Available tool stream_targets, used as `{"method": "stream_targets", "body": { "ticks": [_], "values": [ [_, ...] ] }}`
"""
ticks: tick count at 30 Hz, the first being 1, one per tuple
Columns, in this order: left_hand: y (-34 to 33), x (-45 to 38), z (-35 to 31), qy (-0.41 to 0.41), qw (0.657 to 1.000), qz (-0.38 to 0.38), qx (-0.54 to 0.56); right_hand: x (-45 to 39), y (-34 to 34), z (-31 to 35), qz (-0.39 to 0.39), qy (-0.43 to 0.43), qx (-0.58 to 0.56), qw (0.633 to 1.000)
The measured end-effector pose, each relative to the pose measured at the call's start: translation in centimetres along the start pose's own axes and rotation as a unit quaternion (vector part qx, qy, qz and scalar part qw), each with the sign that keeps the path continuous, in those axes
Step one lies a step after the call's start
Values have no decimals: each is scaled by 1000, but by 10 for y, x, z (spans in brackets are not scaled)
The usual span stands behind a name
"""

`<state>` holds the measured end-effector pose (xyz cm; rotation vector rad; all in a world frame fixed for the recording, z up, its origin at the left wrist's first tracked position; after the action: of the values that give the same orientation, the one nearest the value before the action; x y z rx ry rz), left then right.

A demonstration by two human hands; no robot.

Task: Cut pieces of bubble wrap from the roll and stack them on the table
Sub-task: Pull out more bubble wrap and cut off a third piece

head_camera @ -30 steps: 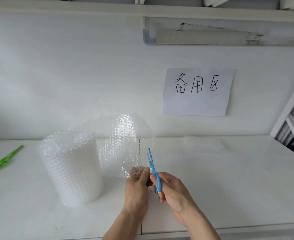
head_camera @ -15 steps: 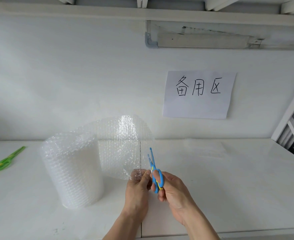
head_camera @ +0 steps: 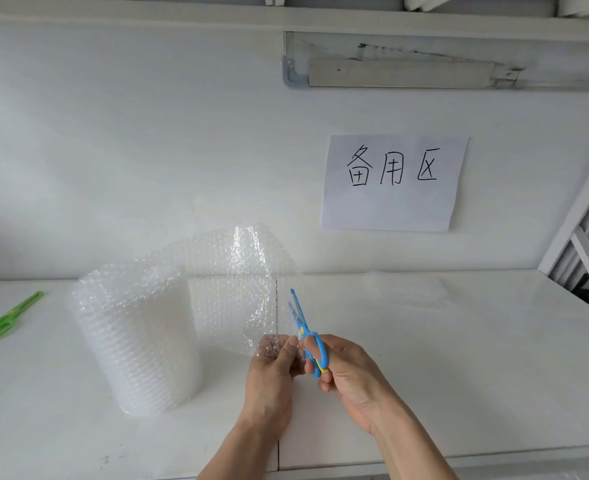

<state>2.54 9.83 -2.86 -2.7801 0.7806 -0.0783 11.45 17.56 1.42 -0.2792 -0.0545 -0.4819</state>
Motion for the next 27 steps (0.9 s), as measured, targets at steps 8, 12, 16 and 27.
{"method": "stream_targets", "body": {
  "ticks": [8,12,16,27],
  "values": [
    [5,-4,10,6,1000,-1,3,2,3,-5,-22,3,-41,999],
    [3,-3,9,4,1000,6,5,2,4,-6,-25,-2,-68,997],
    [3,-4,8,5,1000,-7,17,0,-4,-2,-15,1,-71,997],
    [7,-4,8,15,999,-32,21,7,6,-13,2,-12,-33,999]
  ]
}}
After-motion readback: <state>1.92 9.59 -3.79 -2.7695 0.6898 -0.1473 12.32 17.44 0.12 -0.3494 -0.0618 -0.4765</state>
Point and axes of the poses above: each hand's wrist, its own x-axis away from the middle knuckle, its own y-axis out of the back of the hand, z = x × y, the point moved 8 cm from there along -x, towards the middle knuckle, and after that the axes turned 8 degrees about -x, right-handed, at the moved point
